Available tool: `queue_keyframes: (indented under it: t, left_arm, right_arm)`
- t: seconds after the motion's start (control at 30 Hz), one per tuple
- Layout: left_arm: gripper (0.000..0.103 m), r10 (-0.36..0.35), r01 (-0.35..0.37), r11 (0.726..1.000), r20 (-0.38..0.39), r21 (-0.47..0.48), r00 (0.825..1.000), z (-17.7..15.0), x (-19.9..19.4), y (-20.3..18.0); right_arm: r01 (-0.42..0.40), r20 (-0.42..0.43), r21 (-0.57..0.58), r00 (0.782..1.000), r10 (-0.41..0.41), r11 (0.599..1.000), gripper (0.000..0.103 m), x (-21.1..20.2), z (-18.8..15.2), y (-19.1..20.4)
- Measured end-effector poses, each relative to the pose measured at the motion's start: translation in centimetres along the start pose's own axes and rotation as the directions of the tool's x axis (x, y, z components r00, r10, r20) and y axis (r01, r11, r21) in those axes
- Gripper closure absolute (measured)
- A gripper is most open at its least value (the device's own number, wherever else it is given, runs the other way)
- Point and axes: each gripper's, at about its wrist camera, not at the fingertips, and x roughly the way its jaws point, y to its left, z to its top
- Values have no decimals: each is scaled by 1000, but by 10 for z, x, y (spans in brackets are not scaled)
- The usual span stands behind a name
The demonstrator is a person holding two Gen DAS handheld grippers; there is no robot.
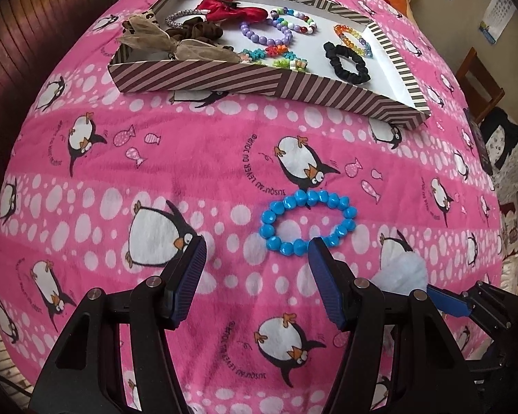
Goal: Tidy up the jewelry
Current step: 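Withdraw both tools toward the blue bead bracelet and white fluffy scrunchie, then grasp blue bead bracelet with left tool while right tool grasps white fluffy scrunchie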
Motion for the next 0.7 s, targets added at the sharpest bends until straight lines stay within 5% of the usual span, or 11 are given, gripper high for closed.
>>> queue_keyframes:
  t: [0.7]
  left_arm:
    - [43,27,-26,996,-10,85,1000,13,22,-16]
  right_arm:
    - [-30,-7,32,1000,30,999,60,12,4,-12]
